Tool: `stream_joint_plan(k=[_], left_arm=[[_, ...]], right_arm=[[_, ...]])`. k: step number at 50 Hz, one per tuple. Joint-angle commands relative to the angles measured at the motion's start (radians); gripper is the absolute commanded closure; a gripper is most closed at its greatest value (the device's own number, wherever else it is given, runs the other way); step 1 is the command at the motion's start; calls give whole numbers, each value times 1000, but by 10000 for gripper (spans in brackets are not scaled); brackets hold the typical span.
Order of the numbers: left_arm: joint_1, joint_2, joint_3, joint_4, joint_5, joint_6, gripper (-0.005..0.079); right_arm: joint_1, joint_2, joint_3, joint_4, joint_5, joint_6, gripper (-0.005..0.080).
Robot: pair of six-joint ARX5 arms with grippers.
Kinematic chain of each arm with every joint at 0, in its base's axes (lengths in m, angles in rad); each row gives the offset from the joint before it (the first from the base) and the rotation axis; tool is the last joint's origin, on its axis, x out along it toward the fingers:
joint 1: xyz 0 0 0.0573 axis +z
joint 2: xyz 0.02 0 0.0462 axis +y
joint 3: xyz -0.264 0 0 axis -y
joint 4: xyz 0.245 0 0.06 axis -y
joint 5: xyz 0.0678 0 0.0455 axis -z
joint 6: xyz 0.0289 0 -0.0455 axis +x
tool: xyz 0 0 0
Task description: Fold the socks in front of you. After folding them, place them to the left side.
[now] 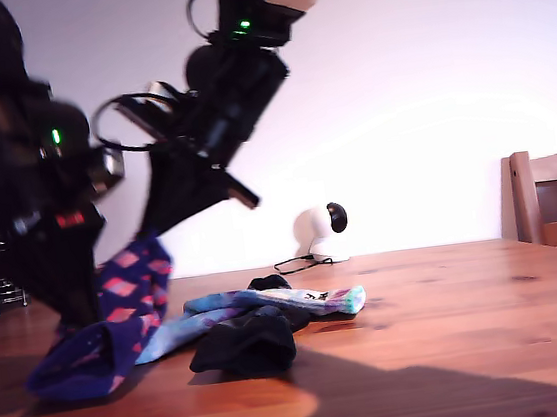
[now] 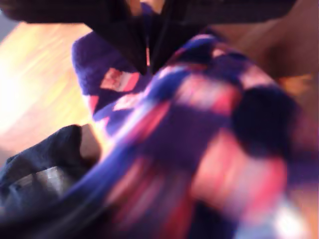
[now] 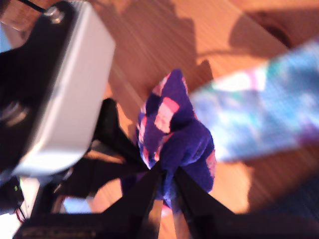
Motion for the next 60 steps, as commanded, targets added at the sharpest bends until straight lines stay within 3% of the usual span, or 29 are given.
stream_joint_plan(k=[1, 26, 60], left_arm=[[6, -24, -11, -8, -34, 5, 764], [180, -57, -32, -29, -10, 5, 764], [180, -57, -122, 156, 5, -24, 764]], right_arm=[[35, -26, -5, 23, -7, 18, 765], [60, -25, -5, 184, 9, 103, 765], [81, 39, -5, 264, 83, 121, 765]])
